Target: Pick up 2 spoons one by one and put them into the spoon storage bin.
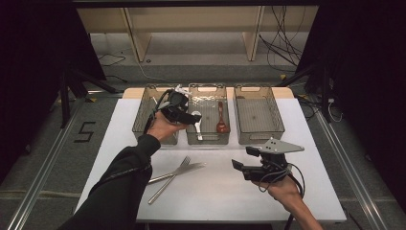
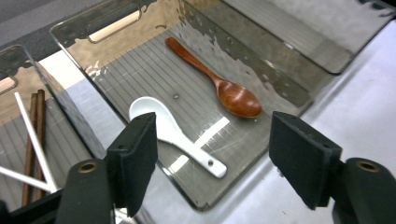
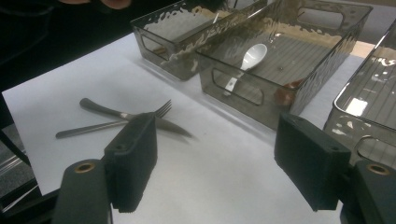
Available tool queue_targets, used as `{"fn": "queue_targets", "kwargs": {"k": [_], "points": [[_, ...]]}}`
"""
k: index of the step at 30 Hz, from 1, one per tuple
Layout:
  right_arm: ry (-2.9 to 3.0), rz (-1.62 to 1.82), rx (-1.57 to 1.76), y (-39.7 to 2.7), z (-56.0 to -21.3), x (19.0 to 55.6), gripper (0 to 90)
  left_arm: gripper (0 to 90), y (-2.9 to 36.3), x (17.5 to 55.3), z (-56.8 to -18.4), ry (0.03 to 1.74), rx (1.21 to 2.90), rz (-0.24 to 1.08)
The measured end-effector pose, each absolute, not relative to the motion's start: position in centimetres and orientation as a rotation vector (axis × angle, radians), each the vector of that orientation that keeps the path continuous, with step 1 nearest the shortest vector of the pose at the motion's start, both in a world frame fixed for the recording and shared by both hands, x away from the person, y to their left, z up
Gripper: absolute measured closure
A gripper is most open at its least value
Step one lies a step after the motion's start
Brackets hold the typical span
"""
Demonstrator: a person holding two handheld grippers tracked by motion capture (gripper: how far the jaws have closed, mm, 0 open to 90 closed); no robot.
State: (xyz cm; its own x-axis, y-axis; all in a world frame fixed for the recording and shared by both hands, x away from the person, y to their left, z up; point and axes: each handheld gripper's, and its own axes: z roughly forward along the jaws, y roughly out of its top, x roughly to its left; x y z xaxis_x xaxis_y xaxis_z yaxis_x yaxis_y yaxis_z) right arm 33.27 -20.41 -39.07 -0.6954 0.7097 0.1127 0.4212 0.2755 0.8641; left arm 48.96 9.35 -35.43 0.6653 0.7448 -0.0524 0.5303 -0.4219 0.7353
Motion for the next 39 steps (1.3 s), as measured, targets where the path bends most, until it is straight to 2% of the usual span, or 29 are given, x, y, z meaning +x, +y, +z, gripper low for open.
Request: {"fn": "queue_targets", "kwargs": {"k": [7, 18, 26, 39], "points": [[2.255, 1.383, 1.036, -20.3, -39.0, 33.2, 31.0, 27.9, 11.5, 47.0, -34.7, 0.966, 2.095, 0.352], [2.252, 1.384, 1.041, -20.4, -39.0, 33.3, 31.0, 22.7, 14.4, 44.5, -36.0, 0.974, 2.179, 0.326], [2.253, 1.384, 1.038, -20.3, -39.0, 33.2, 31.0, 19.6, 15.2, 43.2, -37.8, 0.98, 2.237, 0.308], [2.252, 1.383, 1.031, -20.4, -39.0, 33.2, 30.9, 17.1, 16.7, 41.9, -38.5, 0.979, 2.273, 0.308]]}}
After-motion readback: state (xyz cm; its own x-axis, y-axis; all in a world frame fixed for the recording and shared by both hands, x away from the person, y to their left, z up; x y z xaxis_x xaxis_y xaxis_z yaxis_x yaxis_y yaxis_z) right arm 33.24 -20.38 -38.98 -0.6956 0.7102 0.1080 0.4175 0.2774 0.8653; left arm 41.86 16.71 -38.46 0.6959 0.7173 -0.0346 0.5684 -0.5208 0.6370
